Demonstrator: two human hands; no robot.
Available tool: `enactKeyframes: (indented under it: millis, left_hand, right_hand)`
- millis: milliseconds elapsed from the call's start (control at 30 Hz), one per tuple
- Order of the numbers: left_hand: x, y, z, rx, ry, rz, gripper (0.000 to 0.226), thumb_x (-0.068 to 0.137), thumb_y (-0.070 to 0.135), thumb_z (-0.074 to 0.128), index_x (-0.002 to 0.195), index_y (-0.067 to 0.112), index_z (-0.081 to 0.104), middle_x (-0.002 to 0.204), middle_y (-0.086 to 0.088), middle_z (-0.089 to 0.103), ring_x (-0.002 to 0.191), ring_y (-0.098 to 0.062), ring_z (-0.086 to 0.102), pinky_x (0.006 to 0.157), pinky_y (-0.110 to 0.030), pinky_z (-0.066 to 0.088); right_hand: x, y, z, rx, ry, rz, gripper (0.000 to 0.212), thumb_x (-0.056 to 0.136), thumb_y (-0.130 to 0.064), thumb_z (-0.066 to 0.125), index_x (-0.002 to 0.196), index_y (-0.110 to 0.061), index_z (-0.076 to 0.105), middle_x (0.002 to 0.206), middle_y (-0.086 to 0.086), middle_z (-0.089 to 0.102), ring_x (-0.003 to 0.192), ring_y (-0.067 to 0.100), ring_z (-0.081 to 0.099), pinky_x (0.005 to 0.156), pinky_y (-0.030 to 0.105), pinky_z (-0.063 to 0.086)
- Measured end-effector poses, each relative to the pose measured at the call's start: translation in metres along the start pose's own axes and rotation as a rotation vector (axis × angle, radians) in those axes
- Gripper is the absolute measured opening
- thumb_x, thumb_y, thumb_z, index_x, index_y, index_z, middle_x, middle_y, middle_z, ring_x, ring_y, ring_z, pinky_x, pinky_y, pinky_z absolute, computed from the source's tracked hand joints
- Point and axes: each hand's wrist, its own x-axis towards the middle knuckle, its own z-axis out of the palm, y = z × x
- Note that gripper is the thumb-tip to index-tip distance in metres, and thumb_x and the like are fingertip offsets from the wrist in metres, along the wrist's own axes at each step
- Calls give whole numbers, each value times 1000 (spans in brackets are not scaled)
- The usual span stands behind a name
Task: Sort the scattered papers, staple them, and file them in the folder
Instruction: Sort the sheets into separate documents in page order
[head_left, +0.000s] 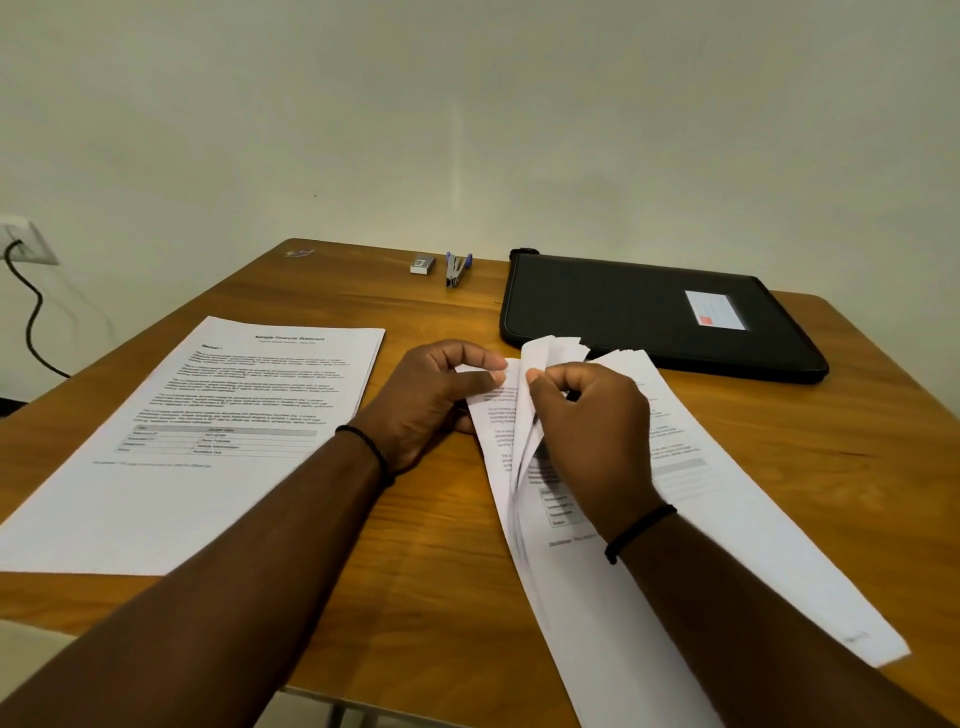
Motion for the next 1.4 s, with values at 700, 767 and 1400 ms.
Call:
enactKeyframes:
  millis: [700, 767, 1400]
  left_hand:
    - [0, 3, -1, -14, -54, -44, 19, 95, 7, 60, 112, 11, 65, 104, -6, 76, 93, -24, 75, 78, -40, 62]
    - [0, 2, -1, -6, -59, -31, 17, 94, 9, 62, 110, 12, 66, 101, -5, 76, 91, -25, 75, 77, -40, 62]
    - [-4, 4, 5, -110, -75, 20, 56, 91, 14, 66, 137, 36, 43, 99, -5, 75, 89, -26, 75, 64, -37, 60]
  right_hand:
    - [-1, 1, -1, -3, -24, -72, 18, 95, -31, 62, 112, -34, 56, 100, -10, 66, 77, 7, 68, 58, 12, 51]
    - [-2, 1, -1, -41, -36, -106, 12, 96, -38, 60, 97, -28, 67, 89, -11, 67, 72, 2, 64, 61, 6, 42]
    - [4, 1, -4, 142, 10, 89, 27, 82, -40, 75, 75, -15, 67, 68, -6, 66, 60, 8, 65, 60, 26, 54]
